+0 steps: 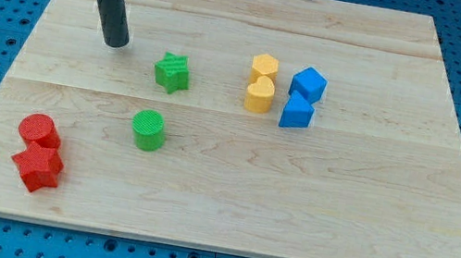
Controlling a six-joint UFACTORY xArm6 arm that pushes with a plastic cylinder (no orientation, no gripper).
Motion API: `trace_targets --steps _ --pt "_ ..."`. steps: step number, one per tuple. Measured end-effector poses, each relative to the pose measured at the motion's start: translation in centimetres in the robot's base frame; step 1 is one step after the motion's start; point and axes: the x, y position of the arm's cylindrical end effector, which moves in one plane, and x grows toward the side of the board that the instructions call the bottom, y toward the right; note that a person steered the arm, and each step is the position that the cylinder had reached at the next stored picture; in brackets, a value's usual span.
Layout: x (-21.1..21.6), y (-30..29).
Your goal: Push the green star to the yellow hexagon
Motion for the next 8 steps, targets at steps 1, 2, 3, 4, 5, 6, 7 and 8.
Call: trace_targets --steps 1,2,3,4,5,6,7,8 --pt "4.0 0.3" --pt "5.7 0.6" --pt "6.8 1.4" --pt "6.8 4.7" --pt "6.7 6.3" --pt "6.2 7.0" --pt "4.5 8.7" --pt "4.4 9.0"
